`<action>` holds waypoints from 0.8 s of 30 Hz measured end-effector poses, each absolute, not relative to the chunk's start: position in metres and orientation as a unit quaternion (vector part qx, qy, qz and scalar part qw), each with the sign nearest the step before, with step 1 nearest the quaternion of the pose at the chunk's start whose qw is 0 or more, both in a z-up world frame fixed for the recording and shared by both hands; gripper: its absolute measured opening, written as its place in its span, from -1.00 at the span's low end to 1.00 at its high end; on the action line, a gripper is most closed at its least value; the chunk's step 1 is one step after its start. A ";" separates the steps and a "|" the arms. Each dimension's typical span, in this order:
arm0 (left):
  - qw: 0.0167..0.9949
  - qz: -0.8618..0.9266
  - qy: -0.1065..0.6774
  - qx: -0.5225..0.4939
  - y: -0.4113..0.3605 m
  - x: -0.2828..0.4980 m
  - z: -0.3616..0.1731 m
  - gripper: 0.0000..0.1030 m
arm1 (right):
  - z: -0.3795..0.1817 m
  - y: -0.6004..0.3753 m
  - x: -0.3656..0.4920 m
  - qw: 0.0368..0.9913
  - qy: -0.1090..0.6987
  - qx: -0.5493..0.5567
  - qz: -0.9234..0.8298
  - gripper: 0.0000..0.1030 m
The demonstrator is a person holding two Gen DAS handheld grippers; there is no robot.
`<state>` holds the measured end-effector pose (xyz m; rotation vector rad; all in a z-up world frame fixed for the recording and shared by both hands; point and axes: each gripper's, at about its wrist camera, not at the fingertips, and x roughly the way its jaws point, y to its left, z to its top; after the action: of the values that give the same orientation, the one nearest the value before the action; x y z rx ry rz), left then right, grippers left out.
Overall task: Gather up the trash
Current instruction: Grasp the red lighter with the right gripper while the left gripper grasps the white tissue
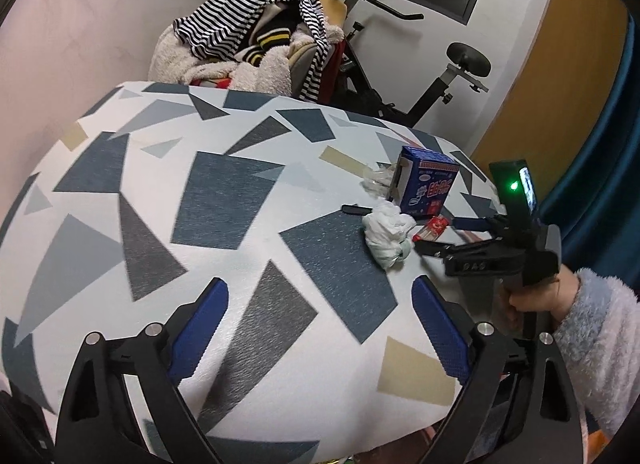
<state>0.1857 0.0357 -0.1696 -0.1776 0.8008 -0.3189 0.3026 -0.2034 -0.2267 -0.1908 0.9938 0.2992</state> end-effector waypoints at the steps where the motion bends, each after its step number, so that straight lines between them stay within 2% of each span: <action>1: 0.903 -0.158 0.389 -0.087 0.033 0.188 -0.170 0.71 | -0.228 -0.204 0.303 0.864 0.473 -0.089 0.146 0.81; 2: 0.902 -0.161 0.390 -0.088 0.030 0.190 -0.170 0.68 | -0.226 -0.205 0.301 0.863 0.475 -0.079 0.152 0.64; 11: 0.880 -0.196 0.420 -0.102 -0.004 0.227 -0.182 0.40 | -0.211 -0.218 0.279 0.876 0.451 -0.074 0.152 0.62; 21: 0.849 -0.192 0.473 -0.135 -0.049 0.298 -0.213 0.32 | -0.198 -0.253 0.235 0.893 0.433 0.003 0.119 0.62; 22: 0.849 -0.188 0.477 -0.131 -0.052 0.302 -0.215 0.23 | -0.197 -0.255 0.232 0.894 0.432 0.006 0.117 0.62; 24: 0.845 -0.186 0.487 -0.119 -0.059 0.308 -0.222 -0.13 | -0.195 -0.260 0.221 0.896 0.428 0.013 0.114 0.62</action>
<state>0.3083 -0.0585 -0.2217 -0.2506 1.0282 -0.3925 0.2213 -0.2595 -0.1948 0.0269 0.8877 0.2353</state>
